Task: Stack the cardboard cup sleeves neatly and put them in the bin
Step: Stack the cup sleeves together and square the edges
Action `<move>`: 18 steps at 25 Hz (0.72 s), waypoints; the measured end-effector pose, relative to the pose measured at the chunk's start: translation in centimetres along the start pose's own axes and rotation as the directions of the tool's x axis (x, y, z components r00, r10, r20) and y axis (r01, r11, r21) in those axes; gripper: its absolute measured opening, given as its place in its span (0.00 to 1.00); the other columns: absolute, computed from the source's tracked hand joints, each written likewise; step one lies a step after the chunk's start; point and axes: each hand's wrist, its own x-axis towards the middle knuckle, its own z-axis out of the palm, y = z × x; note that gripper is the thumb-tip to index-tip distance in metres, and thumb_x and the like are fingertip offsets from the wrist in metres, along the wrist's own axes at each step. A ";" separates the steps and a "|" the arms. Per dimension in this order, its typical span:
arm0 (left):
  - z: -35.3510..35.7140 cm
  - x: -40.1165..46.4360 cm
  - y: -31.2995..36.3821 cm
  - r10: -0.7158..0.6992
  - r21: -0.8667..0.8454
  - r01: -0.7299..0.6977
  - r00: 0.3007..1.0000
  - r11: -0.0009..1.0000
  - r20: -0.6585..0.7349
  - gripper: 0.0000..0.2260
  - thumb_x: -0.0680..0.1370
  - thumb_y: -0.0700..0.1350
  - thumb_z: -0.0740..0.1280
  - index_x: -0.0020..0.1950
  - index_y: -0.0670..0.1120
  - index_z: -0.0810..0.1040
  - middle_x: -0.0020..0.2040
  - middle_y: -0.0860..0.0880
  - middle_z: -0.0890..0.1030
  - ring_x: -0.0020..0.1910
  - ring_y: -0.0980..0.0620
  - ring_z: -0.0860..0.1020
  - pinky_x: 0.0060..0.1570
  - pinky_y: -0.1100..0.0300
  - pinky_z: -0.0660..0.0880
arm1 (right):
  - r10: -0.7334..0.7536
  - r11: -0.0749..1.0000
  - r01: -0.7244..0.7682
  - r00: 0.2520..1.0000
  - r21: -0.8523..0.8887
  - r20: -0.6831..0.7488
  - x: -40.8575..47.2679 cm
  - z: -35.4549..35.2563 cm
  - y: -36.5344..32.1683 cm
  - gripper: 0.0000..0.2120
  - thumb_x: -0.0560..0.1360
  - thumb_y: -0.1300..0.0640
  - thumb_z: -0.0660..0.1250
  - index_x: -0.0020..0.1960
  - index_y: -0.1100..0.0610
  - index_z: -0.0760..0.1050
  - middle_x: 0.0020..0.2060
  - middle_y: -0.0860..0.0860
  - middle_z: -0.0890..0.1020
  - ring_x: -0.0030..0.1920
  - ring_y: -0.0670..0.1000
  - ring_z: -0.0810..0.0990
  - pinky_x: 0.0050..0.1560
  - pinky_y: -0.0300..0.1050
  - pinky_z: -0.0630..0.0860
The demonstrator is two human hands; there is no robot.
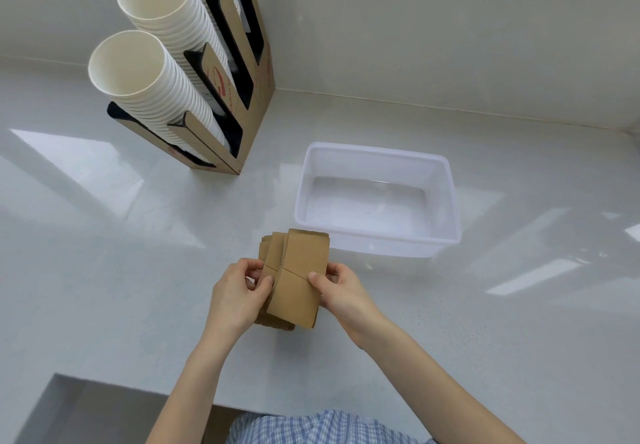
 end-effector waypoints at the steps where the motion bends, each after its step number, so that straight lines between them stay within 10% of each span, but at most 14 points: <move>1: 0.0 0.0 -0.2 -0.006 -0.007 0.006 1.000 1.000 -0.002 0.09 0.73 0.42 0.65 0.53 0.46 0.73 0.43 0.49 0.75 0.36 0.58 0.72 0.33 0.66 0.67 | -0.009 0.999 0.009 1.000 -0.051 -0.007 0.1 0.2 -0.1 0.17 0.76 0.56 0.61 0.64 0.59 0.64 0.57 0.54 0.75 0.57 0.52 0.75 0.60 0.47 0.74; 15: 0.4 0.3 -0.8 -0.108 0.015 0.108 0.994 0.994 0.014 0.22 0.73 0.54 0.64 0.62 0.45 0.67 0.51 0.46 0.72 0.42 0.50 0.72 0.34 0.60 0.68 | -0.146 0.872 0.092 0.986 -0.480 -0.076 1.5 2.3 -0.3 0.20 0.74 0.52 0.64 0.61 0.60 0.67 0.59 0.57 0.72 0.57 0.55 0.75 0.58 0.49 0.74; 18: 0.3 0.6 -0.9 -0.174 -0.050 0.178 0.982 0.983 0.072 0.25 0.73 0.54 0.64 0.66 0.45 0.65 0.61 0.43 0.72 0.52 0.47 0.73 0.47 0.55 0.73 | -0.083 0.868 0.033 0.993 -0.495 -0.079 1.7 1.8 -0.5 0.28 0.73 0.48 0.65 0.68 0.59 0.62 0.64 0.56 0.67 0.63 0.54 0.71 0.63 0.48 0.71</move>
